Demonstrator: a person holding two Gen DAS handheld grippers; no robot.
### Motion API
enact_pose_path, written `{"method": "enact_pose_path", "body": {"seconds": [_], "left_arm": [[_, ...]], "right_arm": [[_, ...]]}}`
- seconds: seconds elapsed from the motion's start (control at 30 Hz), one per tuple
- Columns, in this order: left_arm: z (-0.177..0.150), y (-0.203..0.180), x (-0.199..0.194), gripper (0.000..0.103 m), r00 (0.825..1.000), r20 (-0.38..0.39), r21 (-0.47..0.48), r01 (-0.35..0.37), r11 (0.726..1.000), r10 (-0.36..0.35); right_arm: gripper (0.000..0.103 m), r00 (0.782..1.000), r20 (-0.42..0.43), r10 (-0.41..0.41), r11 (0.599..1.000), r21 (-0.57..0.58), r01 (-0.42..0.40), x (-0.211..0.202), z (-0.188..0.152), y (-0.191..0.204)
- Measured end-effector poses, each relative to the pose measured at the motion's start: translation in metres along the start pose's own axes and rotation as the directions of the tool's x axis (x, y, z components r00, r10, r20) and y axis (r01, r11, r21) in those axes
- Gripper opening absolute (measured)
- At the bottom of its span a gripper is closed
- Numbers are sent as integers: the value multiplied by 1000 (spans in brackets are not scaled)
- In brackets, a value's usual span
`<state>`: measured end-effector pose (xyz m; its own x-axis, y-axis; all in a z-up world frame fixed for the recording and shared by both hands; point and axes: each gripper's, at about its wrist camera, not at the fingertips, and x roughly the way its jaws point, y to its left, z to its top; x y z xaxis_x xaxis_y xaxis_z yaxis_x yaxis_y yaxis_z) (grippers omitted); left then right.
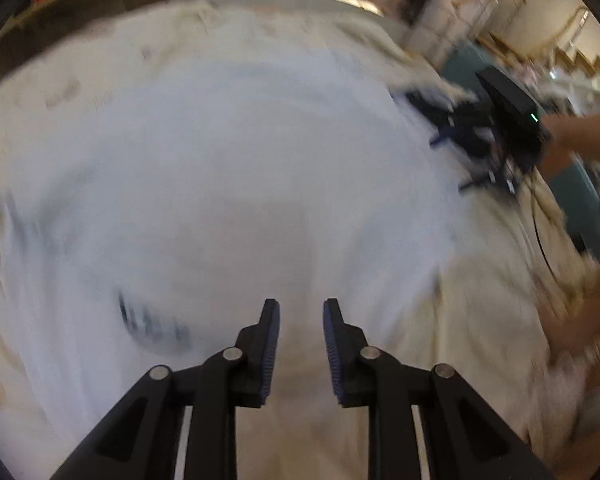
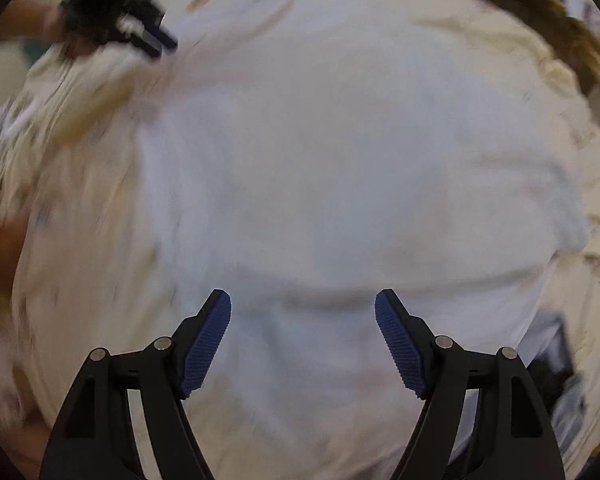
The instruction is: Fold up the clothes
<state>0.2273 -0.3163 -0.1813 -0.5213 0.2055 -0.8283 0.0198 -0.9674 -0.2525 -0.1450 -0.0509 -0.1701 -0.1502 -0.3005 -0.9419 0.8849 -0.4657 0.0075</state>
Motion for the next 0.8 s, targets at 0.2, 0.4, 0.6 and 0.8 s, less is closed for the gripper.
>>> {"method": "enact_pose_path", "body": {"seconds": [0.2,0.4,0.6,0.8], "left_arm": [[45,-35,82,29,998,-61,102,-30,994,36],[6,-14,82,29,990,-137,119,-1,993,18],[-13,14,30,29,995,-92,112,56,992,-46],[47,84,4,29,996,80,39,40,998,-43]], "right_arm": [[79,999,-21,-31,999,-9,31,22,36,-2],[83,995,-101,-12,998,-61,5,38,32,1],[81,997,-81,4,999,-51,-8,10,19,-10],[81,992,120,43,996,72,-52,-19,67,-65]]}}
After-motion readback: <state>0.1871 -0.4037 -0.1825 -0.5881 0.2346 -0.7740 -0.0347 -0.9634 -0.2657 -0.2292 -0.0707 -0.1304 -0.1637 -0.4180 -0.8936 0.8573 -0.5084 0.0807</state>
